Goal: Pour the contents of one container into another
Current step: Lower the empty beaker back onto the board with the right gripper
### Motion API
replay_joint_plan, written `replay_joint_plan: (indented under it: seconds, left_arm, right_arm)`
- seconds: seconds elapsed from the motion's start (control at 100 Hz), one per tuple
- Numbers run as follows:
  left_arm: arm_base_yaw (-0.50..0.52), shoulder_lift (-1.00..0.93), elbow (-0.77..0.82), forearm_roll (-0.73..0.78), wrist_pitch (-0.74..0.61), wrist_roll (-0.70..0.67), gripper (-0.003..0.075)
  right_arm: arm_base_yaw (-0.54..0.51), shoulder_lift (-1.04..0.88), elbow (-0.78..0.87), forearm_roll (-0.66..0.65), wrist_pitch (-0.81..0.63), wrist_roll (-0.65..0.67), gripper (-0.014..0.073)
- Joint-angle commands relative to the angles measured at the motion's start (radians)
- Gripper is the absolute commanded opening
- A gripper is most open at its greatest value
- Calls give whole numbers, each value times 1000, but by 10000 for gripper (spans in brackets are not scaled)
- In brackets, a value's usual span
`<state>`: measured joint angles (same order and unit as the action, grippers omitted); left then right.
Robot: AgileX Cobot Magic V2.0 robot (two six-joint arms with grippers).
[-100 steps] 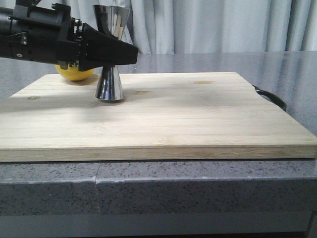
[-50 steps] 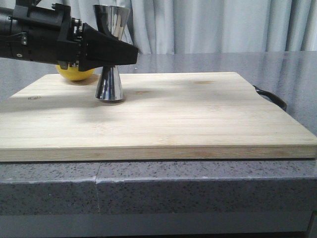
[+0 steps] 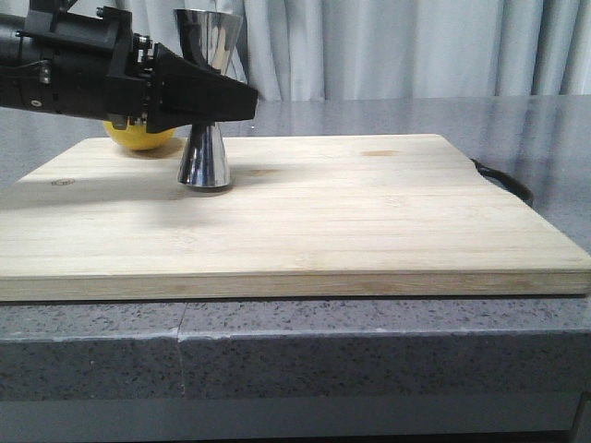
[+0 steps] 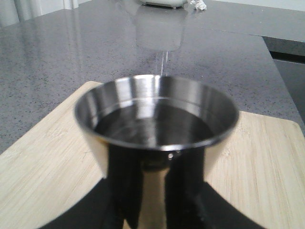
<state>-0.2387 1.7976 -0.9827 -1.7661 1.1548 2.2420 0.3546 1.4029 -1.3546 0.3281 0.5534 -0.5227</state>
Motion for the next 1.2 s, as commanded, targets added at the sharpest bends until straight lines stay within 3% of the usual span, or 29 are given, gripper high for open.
replay_joint_plan:
  seconds: [0.0, 0.17, 0.41, 0.6, 0.93, 1.19]
  left_arm:
    - [-7, -38, -27, -71, 117, -3, 134]
    - [-7, -38, -27, -71, 117, -3, 134]
    - [-7, -38, -27, -71, 117, -3, 134]
    - [-7, -38, -27, -71, 117, -3, 134]
    - [-7, -38, -27, -71, 117, -3, 134]
    - [-7, -38, -27, -71, 117, -3, 134]
  right_arm:
    - [-9, -74, 85, 76, -227, 5, 306]
    - [-7, -92, 309, 235, -562, 5, 306]
    - [50, -79, 535, 251, -913, 5, 306]
    - [97, -3, 606, 251, -1127, 73, 306]
    - [101, 139, 606, 236, -1270, 111, 306]
    - [101, 214, 604, 139, -1346, 154, 306]
